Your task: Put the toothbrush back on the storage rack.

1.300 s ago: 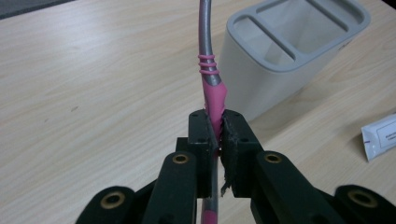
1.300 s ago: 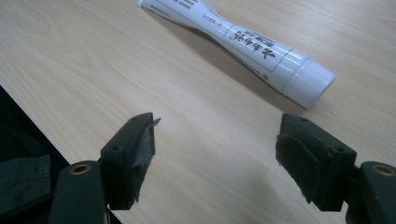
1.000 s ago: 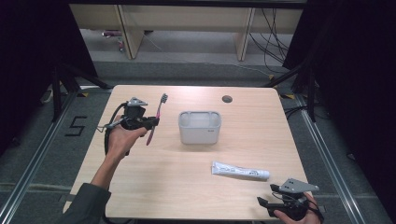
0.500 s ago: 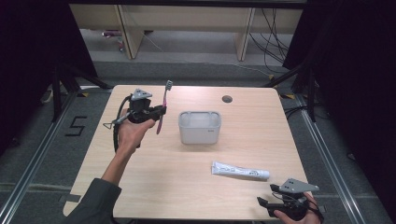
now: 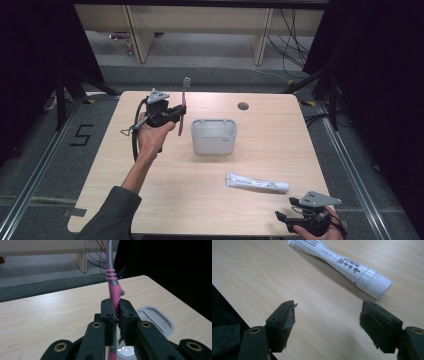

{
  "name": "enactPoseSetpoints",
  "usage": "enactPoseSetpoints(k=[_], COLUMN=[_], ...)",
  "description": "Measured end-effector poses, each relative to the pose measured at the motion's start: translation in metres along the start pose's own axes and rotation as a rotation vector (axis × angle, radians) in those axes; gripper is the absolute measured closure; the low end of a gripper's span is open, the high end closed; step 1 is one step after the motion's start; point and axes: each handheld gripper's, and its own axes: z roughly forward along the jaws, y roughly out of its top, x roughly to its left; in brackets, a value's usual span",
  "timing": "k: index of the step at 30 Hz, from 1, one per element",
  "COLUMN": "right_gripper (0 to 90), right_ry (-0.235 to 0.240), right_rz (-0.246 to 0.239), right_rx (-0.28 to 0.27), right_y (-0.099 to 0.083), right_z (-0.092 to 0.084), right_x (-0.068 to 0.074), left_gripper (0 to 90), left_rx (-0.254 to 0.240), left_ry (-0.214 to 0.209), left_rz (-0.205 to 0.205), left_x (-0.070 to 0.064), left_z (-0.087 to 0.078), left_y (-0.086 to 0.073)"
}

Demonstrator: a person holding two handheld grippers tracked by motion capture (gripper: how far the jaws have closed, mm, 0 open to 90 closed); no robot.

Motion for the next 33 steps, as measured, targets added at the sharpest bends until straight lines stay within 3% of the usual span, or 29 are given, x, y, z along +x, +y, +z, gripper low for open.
enactPoseSetpoints(k=[28,29,33], right_gripper=[28.4,28.4,28.4], right_ry=[0.008,0.005,0.007], right_rz=[-0.001,-0.028,-0.028], right_rx=[-0.004,-0.012,-0.013], right_y=[0.0,0.0,0.0], right_z=[0.0,0.0,0.0], right_x=[0.0,-0.002,-0.002], left_gripper=[82.2,82.2,82.2], left_rx=[-0.018,-0.015,-0.018], left_ry=[-0.005,-0.006,-0.008], left_rz=[-0.008,-0.007,-0.011], left_x=[-0.018,-0.019,-0.021], left_z=[0.033,0.034,0.039], left_y=[0.007,0.007,0.006])
